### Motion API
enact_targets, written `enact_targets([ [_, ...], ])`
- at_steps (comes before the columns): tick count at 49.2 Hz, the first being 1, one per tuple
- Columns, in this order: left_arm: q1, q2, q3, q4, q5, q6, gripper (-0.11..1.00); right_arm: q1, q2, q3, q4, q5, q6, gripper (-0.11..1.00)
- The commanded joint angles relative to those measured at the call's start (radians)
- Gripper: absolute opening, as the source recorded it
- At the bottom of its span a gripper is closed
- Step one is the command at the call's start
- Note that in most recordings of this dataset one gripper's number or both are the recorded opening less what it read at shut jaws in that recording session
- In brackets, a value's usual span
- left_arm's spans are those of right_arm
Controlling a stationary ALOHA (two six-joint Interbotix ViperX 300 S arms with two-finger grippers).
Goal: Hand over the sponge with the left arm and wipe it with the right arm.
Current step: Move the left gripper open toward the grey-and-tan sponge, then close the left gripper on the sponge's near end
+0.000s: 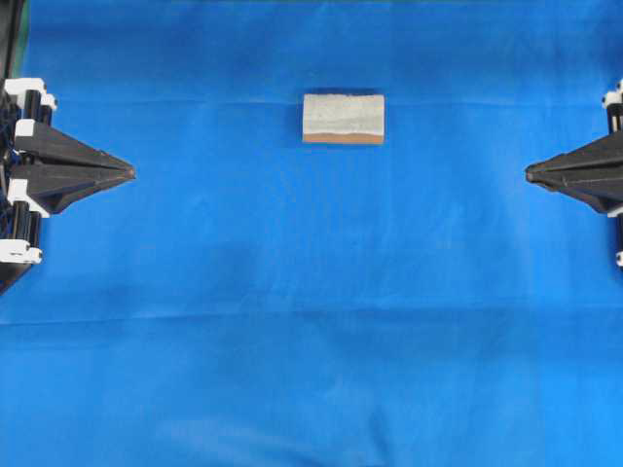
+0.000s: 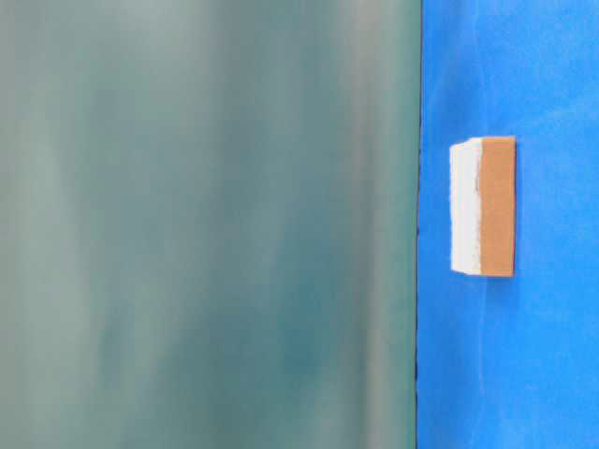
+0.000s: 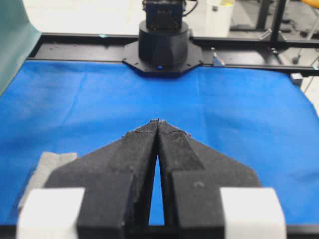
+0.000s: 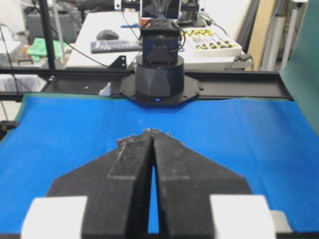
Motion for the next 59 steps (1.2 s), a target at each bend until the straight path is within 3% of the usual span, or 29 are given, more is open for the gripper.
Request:
enact_targets([
  [1,0.011,0.020,-0.026,-0.018,-0.015,0.023,0.00,0.000,0.008,-0.026,0.002,-0.006,-0.003,0.00],
  [15,0.064,0.089,-0.041,-0.018,-0.074,0.110,0.00,-0.018,0.023,-0.034,0.000,0.021,-0.008,0.00],
  [32,0.204,0.388,-0.112,-0.020,-0.164,0.127,0.02,-0.032,0.038,-0.040,0.000,0.032,-0.006,0.00],
  [36,0.227,0.486,-0.156,-0.020,-0.160,0.137,0.19,-0.032,0.041,-0.041,0.000,0.031,-0.006,0.00],
  [45,0.270,0.689,-0.242,-0.020,-0.158,0.184,0.73,-0.032,0.049,-0.040,0.000,0.041,-0.003,0.00],
  [48,0.284,0.761,-0.276,-0.020,-0.158,0.190,0.86,-0.032,0.049,-0.040,0.000,0.048,-0.003,0.00],
  [51,0.295,0.828,-0.311,-0.018,-0.158,0.202,0.93,-0.032,0.051,-0.040,0.000,0.049,-0.003,0.00],
  [59,0.307,0.992,-0.400,-0.018,-0.160,0.213,0.94,-0.032,0.058,-0.040,0.000,0.049,-0.003,0.00],
])
